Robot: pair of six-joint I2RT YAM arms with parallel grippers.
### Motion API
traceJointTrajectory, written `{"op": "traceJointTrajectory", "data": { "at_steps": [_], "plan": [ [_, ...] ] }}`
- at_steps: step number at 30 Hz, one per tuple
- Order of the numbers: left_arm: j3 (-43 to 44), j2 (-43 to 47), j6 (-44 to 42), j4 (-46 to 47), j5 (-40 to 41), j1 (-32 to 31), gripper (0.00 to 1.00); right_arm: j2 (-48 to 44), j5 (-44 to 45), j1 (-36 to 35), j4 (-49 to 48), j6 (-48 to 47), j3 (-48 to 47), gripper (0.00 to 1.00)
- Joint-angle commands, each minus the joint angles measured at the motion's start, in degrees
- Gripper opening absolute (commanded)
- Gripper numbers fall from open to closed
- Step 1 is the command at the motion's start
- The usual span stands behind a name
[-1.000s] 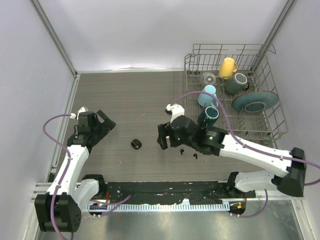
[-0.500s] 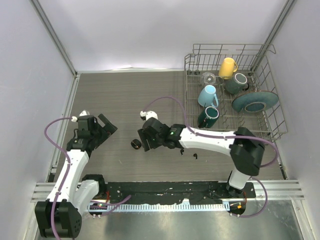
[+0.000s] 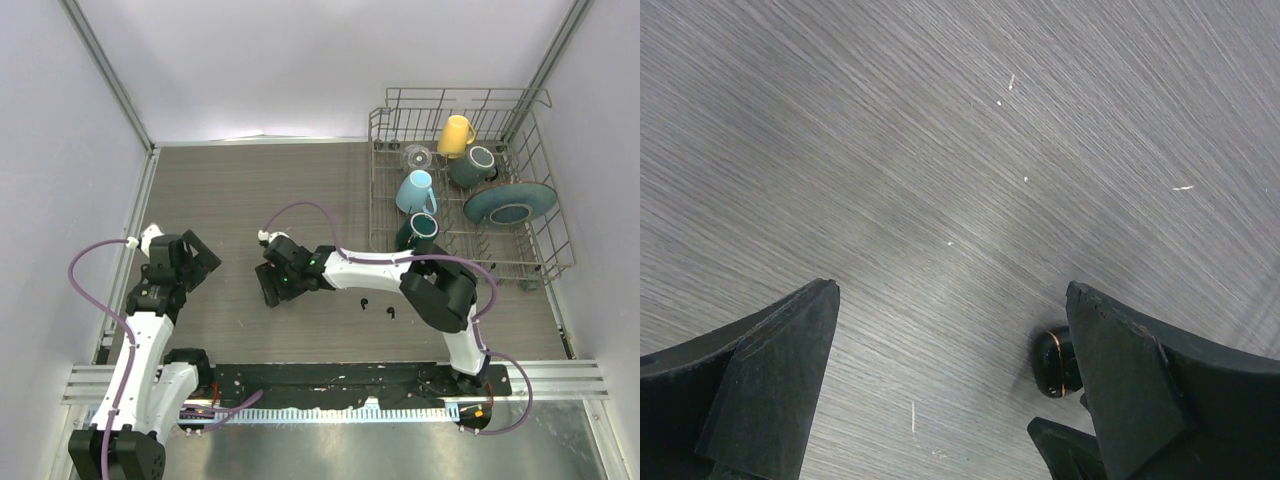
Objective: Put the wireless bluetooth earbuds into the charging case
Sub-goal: Adjust the charging case at the center of the board.
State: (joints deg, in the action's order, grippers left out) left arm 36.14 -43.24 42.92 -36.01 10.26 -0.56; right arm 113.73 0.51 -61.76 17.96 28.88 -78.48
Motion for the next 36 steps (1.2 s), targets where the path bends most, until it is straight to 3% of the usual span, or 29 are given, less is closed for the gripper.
{"op": "traceJointTrajectory", "data": {
  "at_steps": [1,16,27,36],
  "plan": [
    [2.0,0.4,-1.4,-0.8,2.8,0.3,1.00,2.1,-5.4,0.4,-3.5,1.5,-4.7,0.68],
    [2.3,0.4,-1.3,-0.8,3.6,0.3,1.00,6.0,-10.3,-1.0,-5.6,-1.1,-10.8,0.70],
    [2.5,0.4,-1.4,-1.0,4.1,0.3,1.00,-4.0,4.6,-1.1,-7.0,-15.7,-2.2,0.75],
    [2.5,1.5,-0.9,-1.7,3.9,0.3,1.00,0.3,6.0,2.5,-5.0,-13.6,-7.6,0.76]
  ]
}}
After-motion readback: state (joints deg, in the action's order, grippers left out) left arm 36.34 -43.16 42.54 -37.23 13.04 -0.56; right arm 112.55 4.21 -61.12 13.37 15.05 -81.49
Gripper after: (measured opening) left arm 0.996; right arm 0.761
